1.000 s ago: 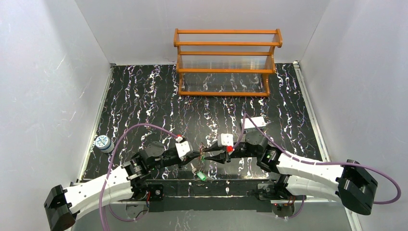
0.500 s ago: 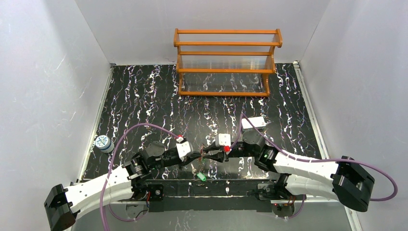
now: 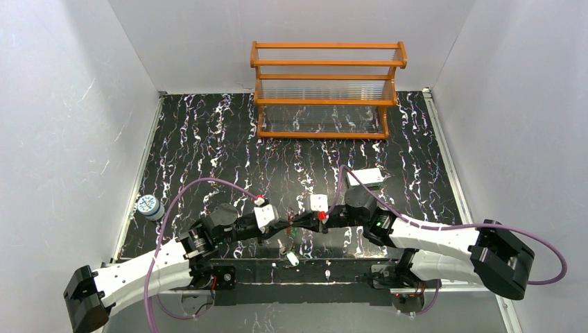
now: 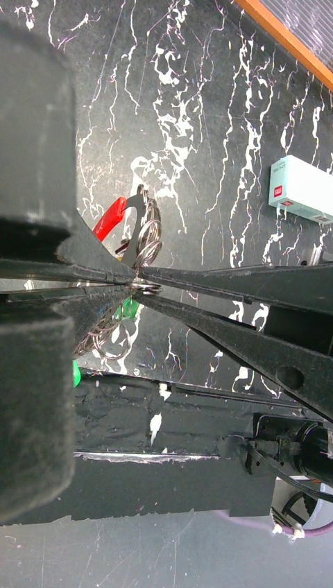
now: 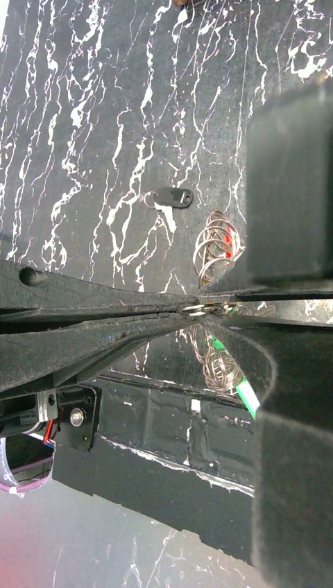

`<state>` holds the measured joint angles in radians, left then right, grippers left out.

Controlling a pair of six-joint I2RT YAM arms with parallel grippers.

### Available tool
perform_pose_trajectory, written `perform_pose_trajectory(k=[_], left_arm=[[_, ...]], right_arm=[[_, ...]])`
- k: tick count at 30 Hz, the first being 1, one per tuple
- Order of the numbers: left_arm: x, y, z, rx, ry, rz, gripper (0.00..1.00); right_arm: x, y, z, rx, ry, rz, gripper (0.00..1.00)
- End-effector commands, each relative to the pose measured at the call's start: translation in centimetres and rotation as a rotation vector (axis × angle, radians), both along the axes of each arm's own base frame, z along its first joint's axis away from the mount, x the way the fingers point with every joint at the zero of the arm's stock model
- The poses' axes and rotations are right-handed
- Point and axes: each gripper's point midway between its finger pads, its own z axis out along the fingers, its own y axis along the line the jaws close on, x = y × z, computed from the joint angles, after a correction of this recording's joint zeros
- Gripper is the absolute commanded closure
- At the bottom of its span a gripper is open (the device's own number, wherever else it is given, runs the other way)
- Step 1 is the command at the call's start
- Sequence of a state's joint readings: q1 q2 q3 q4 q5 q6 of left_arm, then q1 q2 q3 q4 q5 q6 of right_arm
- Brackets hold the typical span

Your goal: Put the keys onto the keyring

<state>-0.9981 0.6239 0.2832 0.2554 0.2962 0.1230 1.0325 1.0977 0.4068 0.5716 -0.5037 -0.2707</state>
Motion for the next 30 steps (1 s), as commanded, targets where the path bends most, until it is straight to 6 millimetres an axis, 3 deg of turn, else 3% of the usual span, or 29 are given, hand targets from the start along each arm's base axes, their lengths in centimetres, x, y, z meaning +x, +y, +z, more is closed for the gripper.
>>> perform_pose_trajectory(k=[1,4,7,10,12,21,30], left_arm=[[-0.3,-0.5,1.7,-0.057,-0.04,-0.027,1.0],[-0.2,-0.4,1.6,-0.052,-0.039,-0.022,1.0],[0.1,-0.2,1.6,-0.044,-0.043,-0.001,1.0],[1.2,0.6,1.4,-0.022,-0.041,0.078,0.78],[1.6,1.1,1.4,-0.001,-0.052,0.104,0.72],[1.1,0.8,1.8,-0.002,-0.091,0.052,0.7],[1.2,-0.3,1.1,0.02,-0.097,0.016,0.78]], right_arm=[[0.3,0.2,0.6,0.021,-0.03,-0.002,0.84],[0.3,0.3,0.9,0.014,-0.03,0.002,0.97],[0.3,0.3,1.1,-0.006,-0.028,0.007,0.99],[0.7,0.3,1.1,-0.044,-0.015,-0.009,0.99],[1.2,0.3,0.8,-0.085,0.003,-0.041,0.99],[3.5,0.0,-1.2,-0.341,0.106,-0.162,0.99],[2.8,0.1,-1.3,-0.374,0.127,-0.113,0.99]])
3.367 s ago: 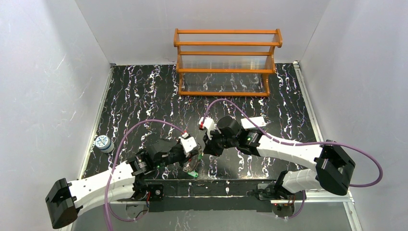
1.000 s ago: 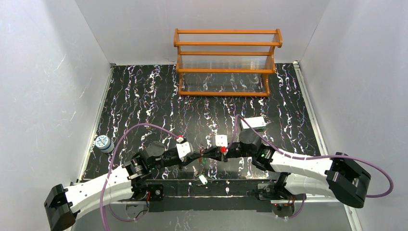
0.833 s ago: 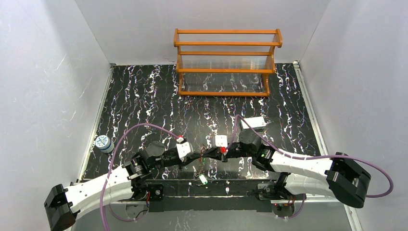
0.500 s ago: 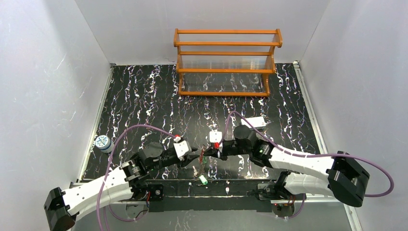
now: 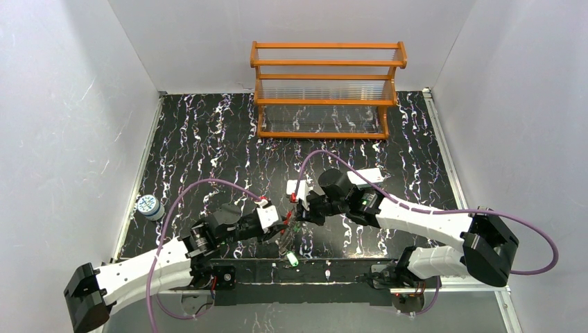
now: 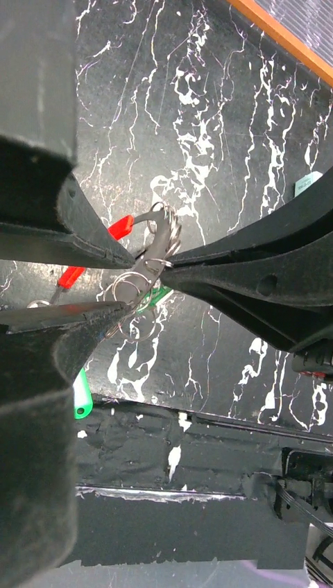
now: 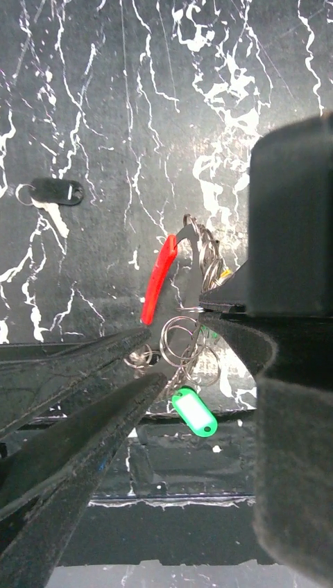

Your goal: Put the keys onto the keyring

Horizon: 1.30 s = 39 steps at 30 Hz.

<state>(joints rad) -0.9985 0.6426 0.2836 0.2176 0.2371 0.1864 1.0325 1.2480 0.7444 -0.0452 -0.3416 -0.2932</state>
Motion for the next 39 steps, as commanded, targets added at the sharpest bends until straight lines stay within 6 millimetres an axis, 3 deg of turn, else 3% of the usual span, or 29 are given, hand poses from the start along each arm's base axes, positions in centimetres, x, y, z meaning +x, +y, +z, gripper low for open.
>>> perform_pose_trajectory(k=[1,13,24,34,39], left_arm=[[0.3,-1.0,2.5,-0.05,-0.059,-0.024,0.78],[0.5,-1.7,1.8,-0.05,-0.06,-0.038,0.78],[0.3,-2.2,0.9,-0.039,-0.039,-0.063,0.88],[0.2,-2.4,-0.5,-0.002,-0.01,-0.069,0.9],[0.3,-2.3,-0.7,0.007,-0.014,-0.066,1.0]], right_arm=[[-0.2,0.7,1.8,0.031,-0.012,0.041,0.99],[-1.4,1.0,2.5,0.079,0.0,0.107,0.99],[-1.6,1.0,3.2,0.101,-0.004,0.118,0.99],[-1.6,1.0,3.5,0.107,-0.009,0.116,0.99],[-1.7,1.0,3.5,0.106,-0.008,0.118,0.99]])
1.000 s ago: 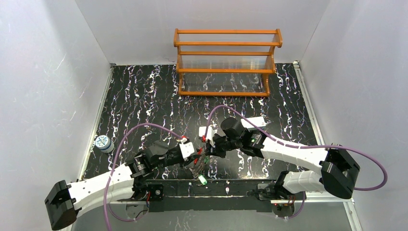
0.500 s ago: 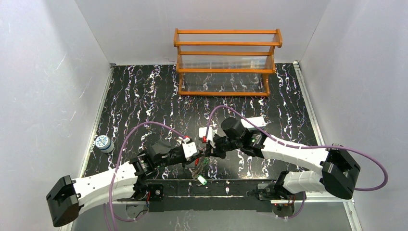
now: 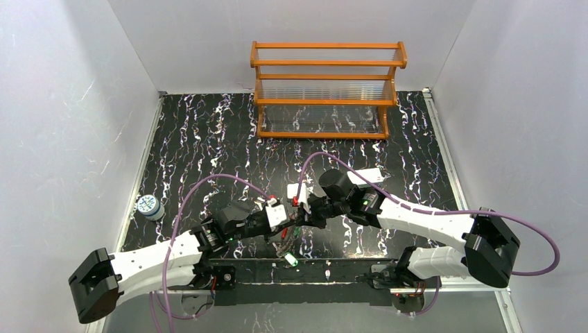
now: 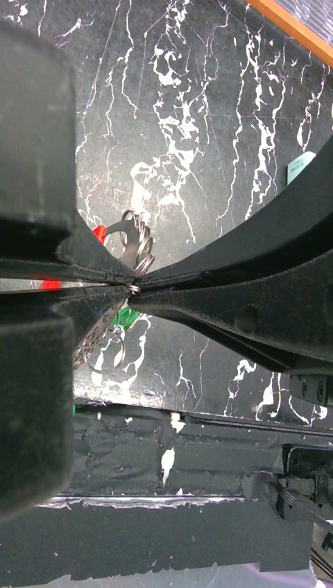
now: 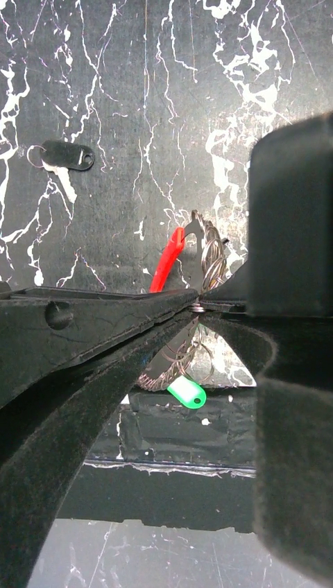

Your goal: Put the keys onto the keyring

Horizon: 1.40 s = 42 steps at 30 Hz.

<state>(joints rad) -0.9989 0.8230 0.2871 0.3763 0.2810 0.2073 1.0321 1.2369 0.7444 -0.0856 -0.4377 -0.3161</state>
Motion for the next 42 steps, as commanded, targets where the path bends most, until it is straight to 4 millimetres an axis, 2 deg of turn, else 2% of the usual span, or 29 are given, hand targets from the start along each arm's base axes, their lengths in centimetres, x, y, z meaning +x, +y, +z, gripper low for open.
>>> perform_pose_trajectory(k=[1,5,9,11,16,19,23,30,34,42], left_arm=[[-0.1,-0.3,0.5,-0.01,-0.016,-0.016,1.0],[0.1,0.0,1.0,-0.028,-0.025,0.005,1.0],[0.6,0.6,1.9,-0.076,-0.035,0.063,1.0],[0.8,1.0,2.5,-0.123,-0.038,0.095,1.0],[0.8,1.4,4.2,-0.253,-0.044,0.132,1.0],[0.4,1.5,5.1,-0.313,-0.061,0.118,1.0],[-0.4,1.4,6.2,-0.369,-0.09,0.07,1.0],[-1.5,1.0,7.1,-0.413,-0.112,0.001,1.0],[-1.6,0.8,7.2,-0.415,-0.11,-0.011,1.0],[-1.8,0.7,7.3,-0.418,-0.107,-0.023,1.0]], right_arm=[[0.3,1.2,3.4,0.104,-0.048,0.024,0.99],[0.6,1.2,3.4,0.101,-0.063,0.013,0.99],[1.2,0.7,3.9,0.133,-0.109,-0.027,0.76],[1.4,0.6,5.5,0.218,-0.156,-0.053,0.66],[1.1,-0.3,7.9,0.377,-0.215,-0.092,0.56],[0.6,-0.6,8.5,0.435,-0.228,-0.08,0.56],[-0.6,-0.4,8.7,0.465,-0.218,-0.012,0.63],[-2.5,0.0,9.5,0.52,-0.208,0.106,0.69],[-2.3,0.1,9.2,0.511,-0.208,0.108,0.7],[-1.0,0.4,7.2,0.441,-0.196,0.045,0.7]])
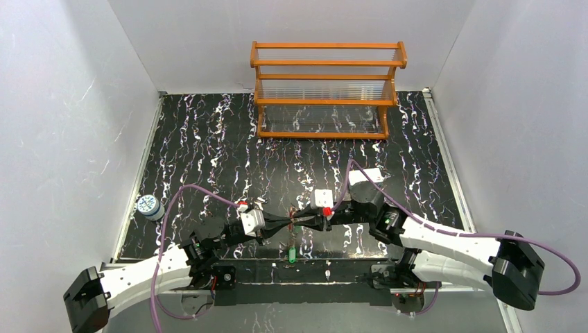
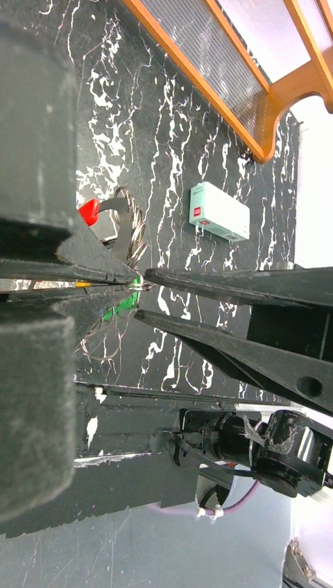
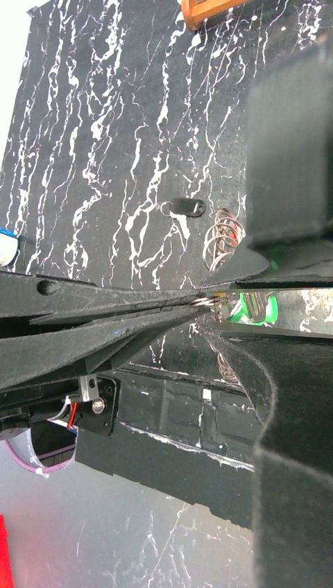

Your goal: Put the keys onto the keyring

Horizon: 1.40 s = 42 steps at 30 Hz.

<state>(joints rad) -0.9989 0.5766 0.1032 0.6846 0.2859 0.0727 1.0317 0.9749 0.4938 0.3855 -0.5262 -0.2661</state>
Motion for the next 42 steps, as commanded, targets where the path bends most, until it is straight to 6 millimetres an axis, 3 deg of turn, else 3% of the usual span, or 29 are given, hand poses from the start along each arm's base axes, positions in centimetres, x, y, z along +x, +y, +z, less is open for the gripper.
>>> perform_pose_trajectory(k=[1,7,13,18,23,30,37,42], left_arm=[[-0.5,-0.2,2.0,-0.067,-0.041,-0.027,1.0],[-0.6,-0.2,2.1,-0.069,-0.046,-0.032,1.0],[-0.7,-0.2,2.0,-0.069,-0.044,-0.035,1.0],[-0.5,0.0,2.2,-0.076,-0.05,-0.021,1.0],[0.4,0.3,1.6,-0.028,-0.037,0.03,0.84],[1.4,0.8,0.6,0.116,-0.016,0.079,0.73],[1.3,1.1,-1.5,0.295,0.047,0.07,0.72],[0.9,0.5,-2.4,0.332,0.065,0.024,0.72]], right_arm=[[0.7,0.3,0.1,0.01,-0.018,-0.024,0.71],[1.0,0.3,-1.2,-0.02,-0.003,-0.042,0.74],[1.0,0.3,-1.3,-0.024,-0.004,-0.039,0.99],[1.2,0.0,-1.6,-0.054,-0.015,-0.046,0.99],[1.8,-0.1,-1.8,-0.128,-0.029,-0.062,0.99],[2.2,-0.3,-2.7,-0.265,0.013,-0.067,0.99],[2.3,-0.1,-3.4,-0.385,0.054,-0.044,0.99],[2.2,0.2,-3.8,-0.43,0.079,-0.015,0.99]])
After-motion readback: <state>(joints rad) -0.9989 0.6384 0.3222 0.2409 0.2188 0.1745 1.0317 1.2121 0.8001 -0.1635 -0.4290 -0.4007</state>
